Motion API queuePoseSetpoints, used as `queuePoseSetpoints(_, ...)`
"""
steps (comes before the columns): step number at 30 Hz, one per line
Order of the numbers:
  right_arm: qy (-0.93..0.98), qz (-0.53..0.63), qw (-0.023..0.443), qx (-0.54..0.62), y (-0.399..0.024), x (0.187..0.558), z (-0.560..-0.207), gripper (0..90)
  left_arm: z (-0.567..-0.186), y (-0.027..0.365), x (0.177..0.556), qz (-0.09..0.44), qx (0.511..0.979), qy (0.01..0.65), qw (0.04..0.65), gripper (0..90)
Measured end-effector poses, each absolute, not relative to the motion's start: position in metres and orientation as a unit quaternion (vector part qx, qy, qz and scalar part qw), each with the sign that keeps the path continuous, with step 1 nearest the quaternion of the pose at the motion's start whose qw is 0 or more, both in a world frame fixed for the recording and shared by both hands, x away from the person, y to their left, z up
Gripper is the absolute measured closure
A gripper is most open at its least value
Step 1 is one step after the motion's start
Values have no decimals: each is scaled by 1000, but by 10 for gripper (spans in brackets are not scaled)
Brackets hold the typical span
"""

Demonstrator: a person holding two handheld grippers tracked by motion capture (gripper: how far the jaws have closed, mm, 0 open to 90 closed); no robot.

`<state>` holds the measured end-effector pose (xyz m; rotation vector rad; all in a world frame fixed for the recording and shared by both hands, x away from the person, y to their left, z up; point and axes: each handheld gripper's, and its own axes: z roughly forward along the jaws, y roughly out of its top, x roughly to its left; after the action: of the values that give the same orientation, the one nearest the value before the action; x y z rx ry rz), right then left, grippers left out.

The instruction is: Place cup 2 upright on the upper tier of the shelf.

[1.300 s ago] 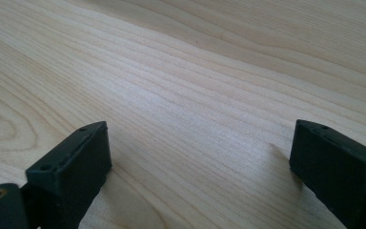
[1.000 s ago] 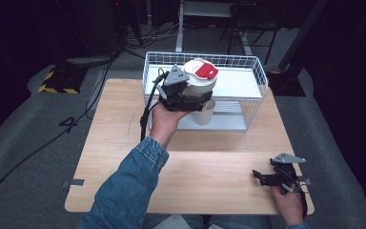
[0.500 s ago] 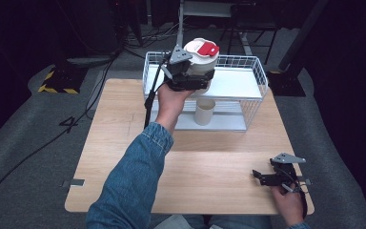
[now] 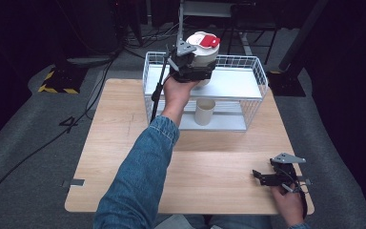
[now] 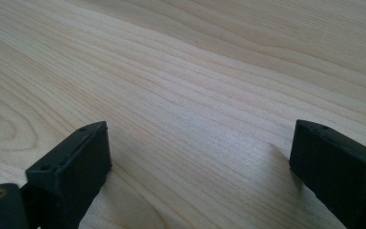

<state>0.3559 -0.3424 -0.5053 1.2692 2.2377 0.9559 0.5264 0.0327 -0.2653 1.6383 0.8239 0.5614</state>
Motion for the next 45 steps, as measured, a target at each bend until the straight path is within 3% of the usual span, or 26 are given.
queuePoseSetpoints(20, 799, 341, 198, 453, -342, 356, -505, 67, -284, 21, 544, 245, 692, 391, 555, 112)
queuePoseSetpoints(45, 800, 341, 198, 453, -342, 356, -505, 67, -289, 13, 548, 252, 696, 388, 549, 104)
